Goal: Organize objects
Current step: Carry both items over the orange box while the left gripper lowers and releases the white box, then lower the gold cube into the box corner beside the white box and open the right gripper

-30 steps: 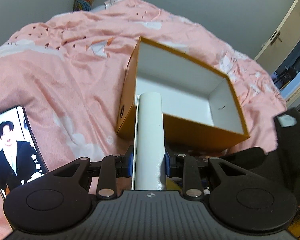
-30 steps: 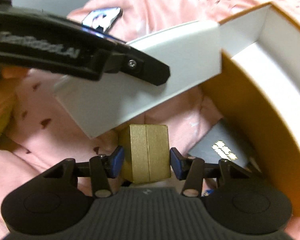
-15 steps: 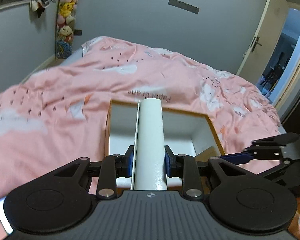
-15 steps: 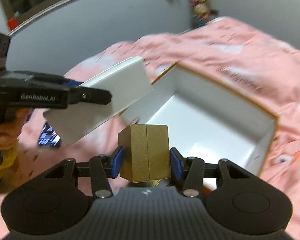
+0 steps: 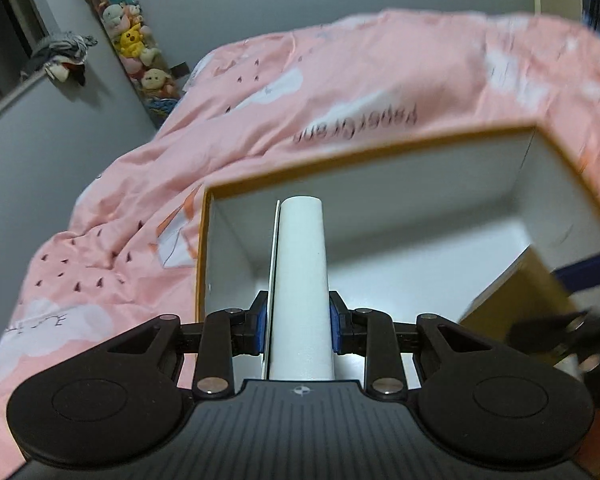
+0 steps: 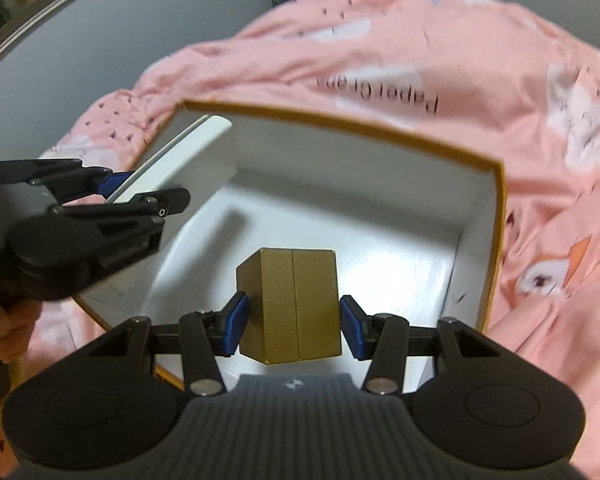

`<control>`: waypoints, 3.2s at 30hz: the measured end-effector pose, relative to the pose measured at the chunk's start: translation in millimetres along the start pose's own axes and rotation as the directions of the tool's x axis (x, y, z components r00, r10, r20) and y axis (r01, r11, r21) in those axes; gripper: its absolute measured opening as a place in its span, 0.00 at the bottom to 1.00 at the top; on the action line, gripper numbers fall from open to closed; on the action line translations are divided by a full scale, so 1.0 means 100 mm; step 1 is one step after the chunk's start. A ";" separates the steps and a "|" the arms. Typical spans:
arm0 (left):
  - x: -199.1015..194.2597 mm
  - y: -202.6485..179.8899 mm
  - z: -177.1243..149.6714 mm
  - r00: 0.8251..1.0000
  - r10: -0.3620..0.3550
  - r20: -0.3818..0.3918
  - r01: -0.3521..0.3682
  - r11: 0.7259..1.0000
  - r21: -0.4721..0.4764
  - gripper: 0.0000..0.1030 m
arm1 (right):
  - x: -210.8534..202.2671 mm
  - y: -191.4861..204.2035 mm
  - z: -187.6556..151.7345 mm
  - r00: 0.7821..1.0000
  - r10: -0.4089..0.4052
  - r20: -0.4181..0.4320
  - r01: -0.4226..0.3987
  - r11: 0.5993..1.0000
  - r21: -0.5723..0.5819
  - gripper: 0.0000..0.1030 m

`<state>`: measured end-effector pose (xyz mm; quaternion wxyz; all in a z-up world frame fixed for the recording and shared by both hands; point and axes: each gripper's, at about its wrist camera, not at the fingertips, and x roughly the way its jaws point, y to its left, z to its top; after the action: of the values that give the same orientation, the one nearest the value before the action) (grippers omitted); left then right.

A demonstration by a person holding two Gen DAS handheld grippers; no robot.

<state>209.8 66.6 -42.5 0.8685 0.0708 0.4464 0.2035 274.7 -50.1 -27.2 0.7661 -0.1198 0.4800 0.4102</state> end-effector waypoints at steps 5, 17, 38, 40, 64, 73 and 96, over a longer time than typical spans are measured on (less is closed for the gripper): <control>0.18 -0.06 -0.11 0.995 0.084 -0.059 -0.082 0.996 0.043 0.32 | 0.13 -0.02 -0.04 1.000 0.009 -0.030 -0.009 1.000 0.008 0.50; 0.27 -0.17 -0.15 0.985 0.141 -0.099 -0.131 0.987 0.094 0.36 | 0.30 0.08 -0.07 0.998 0.012 -0.067 -0.013 1.000 -0.017 0.46; -0.32 1.31 -0.21 0.956 -0.243 0.162 0.292 0.828 -0.478 0.41 | 0.43 0.16 0.00 0.988 -0.021 -0.152 0.032 0.997 0.074 0.45; -0.22 1.32 -0.28 0.966 -0.229 0.122 0.259 0.827 -0.499 0.41 | 0.46 0.17 0.04 0.989 -0.040 -0.140 0.056 0.993 0.108 0.45; 0.05 1.32 -0.49 0.942 -0.311 0.125 0.325 0.758 -0.565 0.14 | 0.59 0.71 0.21 0.997 -0.022 -0.081 0.020 0.999 -0.027 0.45; 0.08 1.29 -0.48 0.948 -0.296 0.116 0.310 0.778 -0.547 0.16 | 0.54 1.18 0.31 0.952 -0.134 0.277 0.288 0.706 -0.647 0.45; 0.22 1.31 -0.52 0.936 -0.339 0.100 0.334 0.754 -0.566 0.19 | 0.96 1.35 0.39 0.951 -0.097 0.292 0.303 0.473 -0.828 0.59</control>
<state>141.2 191.3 -50.4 0.8694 -0.2764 0.3730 0.1695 218.9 107.8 -59.2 0.6903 -0.4993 0.1110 0.5118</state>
